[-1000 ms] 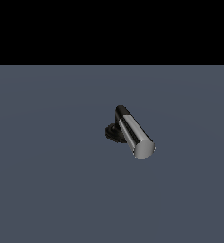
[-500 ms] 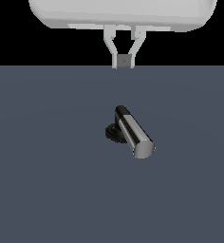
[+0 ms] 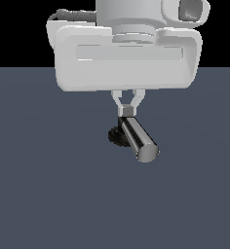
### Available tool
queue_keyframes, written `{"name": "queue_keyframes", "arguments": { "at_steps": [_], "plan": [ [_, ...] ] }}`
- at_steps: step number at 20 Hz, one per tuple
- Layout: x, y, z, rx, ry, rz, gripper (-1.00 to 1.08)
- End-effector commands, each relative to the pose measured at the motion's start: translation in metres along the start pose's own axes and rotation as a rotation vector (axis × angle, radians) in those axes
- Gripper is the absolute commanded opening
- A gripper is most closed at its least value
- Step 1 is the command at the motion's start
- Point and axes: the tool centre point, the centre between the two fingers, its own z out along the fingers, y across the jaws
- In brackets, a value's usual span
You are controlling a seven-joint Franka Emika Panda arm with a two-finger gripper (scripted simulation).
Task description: Turn on the faucet by rotating a designated handle.
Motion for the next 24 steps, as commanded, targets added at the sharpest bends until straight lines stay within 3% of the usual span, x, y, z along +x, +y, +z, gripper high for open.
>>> {"name": "queue_keyframes", "arguments": {
  "at_steps": [1, 13, 24],
  "plan": [
    [0.004, 0.002, 0.018, -0.001, 0.001, -0.015, -1.00],
    [0.023, 0.009, 0.092, -0.004, 0.003, -0.075, -1.00],
    [0.032, 0.012, 0.122, -0.004, 0.004, -0.100, -1.00]
  ]
}}
